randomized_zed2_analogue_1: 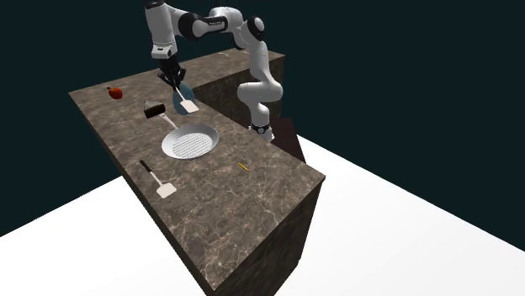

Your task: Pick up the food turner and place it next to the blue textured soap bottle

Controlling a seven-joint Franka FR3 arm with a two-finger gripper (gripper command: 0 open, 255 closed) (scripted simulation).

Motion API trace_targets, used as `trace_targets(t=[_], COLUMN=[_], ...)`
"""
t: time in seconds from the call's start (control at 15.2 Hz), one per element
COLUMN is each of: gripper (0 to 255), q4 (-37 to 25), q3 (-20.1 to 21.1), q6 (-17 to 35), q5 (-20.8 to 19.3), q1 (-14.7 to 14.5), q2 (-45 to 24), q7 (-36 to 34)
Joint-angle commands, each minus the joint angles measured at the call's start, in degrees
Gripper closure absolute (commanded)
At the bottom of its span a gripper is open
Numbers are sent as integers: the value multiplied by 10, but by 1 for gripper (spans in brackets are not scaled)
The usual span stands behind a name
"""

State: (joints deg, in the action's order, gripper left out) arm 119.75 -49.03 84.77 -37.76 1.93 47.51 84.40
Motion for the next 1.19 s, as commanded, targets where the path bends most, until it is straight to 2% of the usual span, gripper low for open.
trace_targets(t=[0.0,1.12], gripper=[255,255], q4=[18,135], q3=[-5,-67], q6=[12,117], q5=[-6,-59], q1=[3,16], q2=[6,28], q7=[-4,-30])
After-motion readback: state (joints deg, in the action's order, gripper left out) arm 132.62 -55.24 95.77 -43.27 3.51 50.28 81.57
